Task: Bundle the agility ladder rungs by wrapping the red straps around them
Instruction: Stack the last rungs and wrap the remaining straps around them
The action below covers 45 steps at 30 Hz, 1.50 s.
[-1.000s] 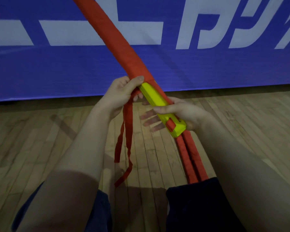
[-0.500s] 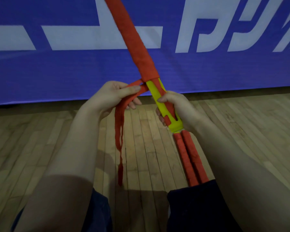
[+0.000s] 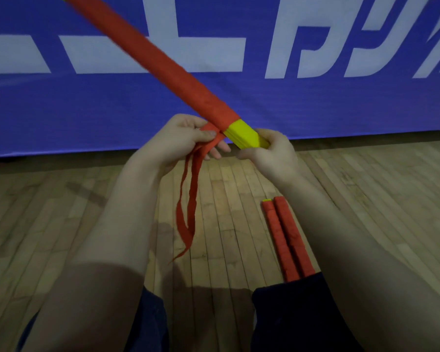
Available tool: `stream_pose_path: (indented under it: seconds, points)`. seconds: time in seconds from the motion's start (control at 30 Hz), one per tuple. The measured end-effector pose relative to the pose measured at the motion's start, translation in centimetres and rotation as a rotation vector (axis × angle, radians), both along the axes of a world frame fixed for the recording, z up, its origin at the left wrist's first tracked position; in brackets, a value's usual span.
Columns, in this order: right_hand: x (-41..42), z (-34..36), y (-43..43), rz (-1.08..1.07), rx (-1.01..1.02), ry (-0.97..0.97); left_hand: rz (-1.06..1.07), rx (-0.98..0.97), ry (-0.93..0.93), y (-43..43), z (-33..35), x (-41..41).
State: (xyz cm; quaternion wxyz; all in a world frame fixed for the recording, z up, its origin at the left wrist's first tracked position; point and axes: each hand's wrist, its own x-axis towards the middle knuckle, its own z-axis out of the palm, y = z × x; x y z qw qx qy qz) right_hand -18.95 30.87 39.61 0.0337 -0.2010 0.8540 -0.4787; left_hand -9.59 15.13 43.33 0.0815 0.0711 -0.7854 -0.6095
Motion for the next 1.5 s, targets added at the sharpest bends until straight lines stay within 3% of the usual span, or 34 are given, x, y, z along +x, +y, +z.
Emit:
stream_pose_path:
  seconds: [0.13, 0.33, 0.43, 0.53, 0.63, 0.73, 0.8, 0.9, 1.03, 1.2, 1.5]
  points:
    - [0.3, -0.2, 0.0, -0.12, 0.272, 0.33, 0.151, 0.0, -0.004, 0.8, -0.8, -0.5]
    - [2.1, -1.2, -1.2, -0.287, 0.364, 0.8, 0.406, 0.161, 0.061, 2.7, -2.4, -1.8]
    - [3.4, -1.4, -1.8, -0.174, 0.345, 0.887, 0.529, 0.282, 0.105, 2.3, -3.2, -2.1]
    - [3.4, -0.7, -1.7, -0.004, 0.365, 0.701, 0.57, 0.31, 0.108, 1.5, -3.5, -1.8]
    - [1.9, -0.1, -1.0, 0.216, 0.306, 0.397, 0.502, 0.313, 0.086, 1.3, -3.3, -1.5]
    - [1.2, -0.6, -0.7, 0.382, 0.386, 0.24, 0.428, 0.262, 0.059, 1.4, -3.0, -1.3]
    - [1.7, -1.2, -0.6, 0.458, 0.248, 0.029, 0.379, 0.201, 0.076, 1.3, -2.7, -1.2]
    - [2.0, -0.7, -0.2, 0.424, -0.13, -0.232, 0.287, 0.136, 0.111, 0.9, -1.7, -0.7]
    - [1.4, 0.4, 0.5, 0.394, -0.334, -0.327, 0.164, 0.108, 0.101, -0.4, -1.2, 0.0]
    - [0.9, 0.4, 1.0, 0.374, -0.324, -0.421, 0.155, -0.107, -0.035, -2.2, -2.7, -0.4]
    - [0.0, 0.6, 1.8, 0.378, -0.414, -0.526, 0.094, -0.227, -0.139, -2.9, -2.5, -0.2]
